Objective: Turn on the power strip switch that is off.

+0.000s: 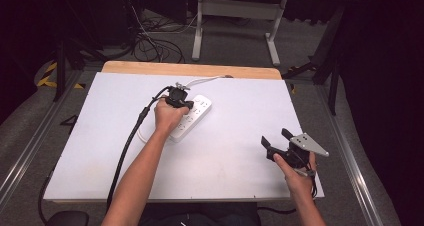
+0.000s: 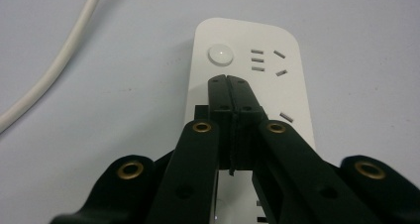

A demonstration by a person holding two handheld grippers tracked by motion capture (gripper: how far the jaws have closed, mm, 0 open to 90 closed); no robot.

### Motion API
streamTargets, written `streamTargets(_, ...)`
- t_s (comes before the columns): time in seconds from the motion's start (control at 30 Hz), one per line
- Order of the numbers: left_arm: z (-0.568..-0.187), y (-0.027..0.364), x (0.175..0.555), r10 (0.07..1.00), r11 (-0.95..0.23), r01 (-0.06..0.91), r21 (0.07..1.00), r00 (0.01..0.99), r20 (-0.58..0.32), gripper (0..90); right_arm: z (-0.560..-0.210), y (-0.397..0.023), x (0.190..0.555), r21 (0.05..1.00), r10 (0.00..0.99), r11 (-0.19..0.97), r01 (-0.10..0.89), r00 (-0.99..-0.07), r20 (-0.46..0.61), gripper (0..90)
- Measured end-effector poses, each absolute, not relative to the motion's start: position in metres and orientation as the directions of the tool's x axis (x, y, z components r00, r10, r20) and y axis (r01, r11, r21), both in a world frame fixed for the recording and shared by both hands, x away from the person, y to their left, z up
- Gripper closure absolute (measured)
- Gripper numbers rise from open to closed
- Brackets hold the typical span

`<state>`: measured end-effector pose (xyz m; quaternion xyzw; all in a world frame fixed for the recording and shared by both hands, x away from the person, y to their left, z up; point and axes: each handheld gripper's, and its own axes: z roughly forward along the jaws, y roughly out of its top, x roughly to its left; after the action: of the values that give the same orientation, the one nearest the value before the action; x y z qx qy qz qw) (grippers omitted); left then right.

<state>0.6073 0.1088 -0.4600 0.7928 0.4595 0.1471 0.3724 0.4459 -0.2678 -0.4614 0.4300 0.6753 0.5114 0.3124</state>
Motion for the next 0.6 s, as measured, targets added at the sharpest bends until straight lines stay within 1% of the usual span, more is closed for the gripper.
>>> streamTargets(0.07, -0.459, 0.107, 0.606, 0.841, -0.315, 0.605, 0.731, 0.536, -0.081, 90.0, -0.461, -0.268, 0.446, 0.959, 0.899, 0.108, 0.261, -0.437, 0.018, 16.3)
streamTargets(0.17, -0.459, 0.107, 0.605, 0.84, -0.313, 0.596, 0.739, 0.537, -0.076, 88.7, -0.462, -0.268, 0.446, 0.959, 0.899, 0.112, 0.262, -0.438, 0.015, 16.3)
streamTargets(0.23, -0.458, 0.109, 0.603, 0.844, -0.326, 0.567, 0.756, 0.535, -0.038, 88.8, -0.462, -0.268, 0.447, 0.959, 0.898, 0.115, 0.259, -0.439, 0.011, 16.7)
streamTargets(0.27, -0.458, 0.109, 0.603, 0.844, -0.326, 0.567, 0.756, 0.535, -0.038, 89.3, -0.462, -0.268, 0.447, 0.959, 0.898, 0.115, 0.259, -0.439, 0.011, 16.7)
streamTargets(0.37, -0.453, 0.116, 0.599, 0.851, -0.266, 0.534, 0.803, 0.522, -0.066, 90.0, -0.462, -0.268, 0.447, 0.959, 0.899, 0.108, 0.261, -0.437, 0.018, 16.8)
streamTargets(0.4, -0.446, 0.12, 0.596, 0.852, -0.246, 0.512, 0.823, 0.518, -0.068, 90.0, -0.462, -0.268, 0.447, 0.959, 0.9, 0.109, 0.262, -0.436, 0.017, 16.8)
streamTargets(0.6, -0.425, 0.133, 0.581, 0.849, -0.224, 0.44, 0.869, 0.526, -0.048, 90.0, -0.462, -0.266, 0.448, 0.959, 0.898, 0.117, 0.259, -0.439, 0.009, 17.2)
